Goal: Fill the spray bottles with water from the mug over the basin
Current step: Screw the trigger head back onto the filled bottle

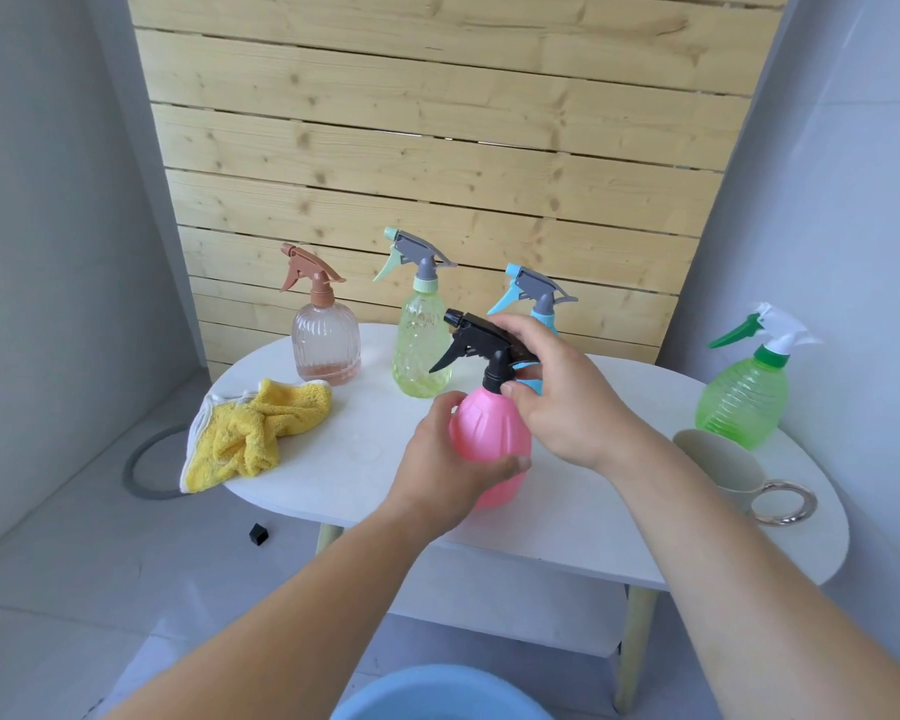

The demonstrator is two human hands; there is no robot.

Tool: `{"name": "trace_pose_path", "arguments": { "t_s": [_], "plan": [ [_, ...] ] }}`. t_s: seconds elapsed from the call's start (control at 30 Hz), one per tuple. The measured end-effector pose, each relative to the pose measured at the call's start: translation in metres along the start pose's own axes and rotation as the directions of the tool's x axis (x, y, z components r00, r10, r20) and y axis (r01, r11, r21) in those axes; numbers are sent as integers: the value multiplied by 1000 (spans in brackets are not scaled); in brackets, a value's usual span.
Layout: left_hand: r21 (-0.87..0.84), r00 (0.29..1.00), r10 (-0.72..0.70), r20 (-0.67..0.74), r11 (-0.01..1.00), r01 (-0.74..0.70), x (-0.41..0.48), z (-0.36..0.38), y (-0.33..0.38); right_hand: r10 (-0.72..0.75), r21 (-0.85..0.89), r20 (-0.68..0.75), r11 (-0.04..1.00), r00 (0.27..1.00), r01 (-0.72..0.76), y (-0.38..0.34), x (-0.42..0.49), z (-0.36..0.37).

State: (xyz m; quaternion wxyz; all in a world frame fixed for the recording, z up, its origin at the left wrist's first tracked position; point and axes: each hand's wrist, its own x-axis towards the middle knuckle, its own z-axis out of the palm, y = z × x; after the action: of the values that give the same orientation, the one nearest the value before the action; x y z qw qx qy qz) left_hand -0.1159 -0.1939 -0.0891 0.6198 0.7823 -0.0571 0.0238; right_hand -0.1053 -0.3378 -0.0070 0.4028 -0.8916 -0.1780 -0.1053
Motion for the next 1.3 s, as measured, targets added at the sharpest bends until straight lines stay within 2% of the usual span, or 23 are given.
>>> {"name": "trace_pose_path", "arguments": {
  "t_s": [0.1, 0.3, 0.53, 0.7, 0.83, 0.97, 1.13, 1.23, 1.3],
  "plan": [
    [7, 1000, -2, 20, 1000, 2, 1, -3, -2, 22, 43, 8, 999, 1000, -22, 1, 0, 2],
    [-9, 995, -5, 99, 1000, 6, 1, -8, -4, 44, -36, 78, 998, 996, -41, 4, 1, -6],
    [72, 1000, -17, 2, 997, 17, 0, -2, -9, 20, -88, 101, 996, 995, -11, -3, 1, -4],
    [-15, 993, -25, 112, 1000, 27, 5, -5, -6, 40, -43, 91, 998, 995, -36, 1, -1, -2],
    [105, 1000, -6, -1, 994, 6, 10, -6, -7, 59, -30, 68, 998, 996, -57, 5, 1, -2],
    [5, 993, -35, 116, 999, 35, 11, -2, -7, 60, 3, 63, 998, 996, -60, 7, 1, -2],
    [169, 1000, -17, -14, 985, 19, 11, 0, -7, 42, 63, 47, 997, 998, -45, 11, 1, -1],
    [94, 993, -29, 119, 995, 18, 11, -1, -8, 60, 108, 44, 992, 997, -64, 15, 3, -2],
    [97, 989, -16, 145, 995, 2, 12, -6, -9, 78, 136, 38, 987, 996, -82, 19, 4, -2]
  ]
}}
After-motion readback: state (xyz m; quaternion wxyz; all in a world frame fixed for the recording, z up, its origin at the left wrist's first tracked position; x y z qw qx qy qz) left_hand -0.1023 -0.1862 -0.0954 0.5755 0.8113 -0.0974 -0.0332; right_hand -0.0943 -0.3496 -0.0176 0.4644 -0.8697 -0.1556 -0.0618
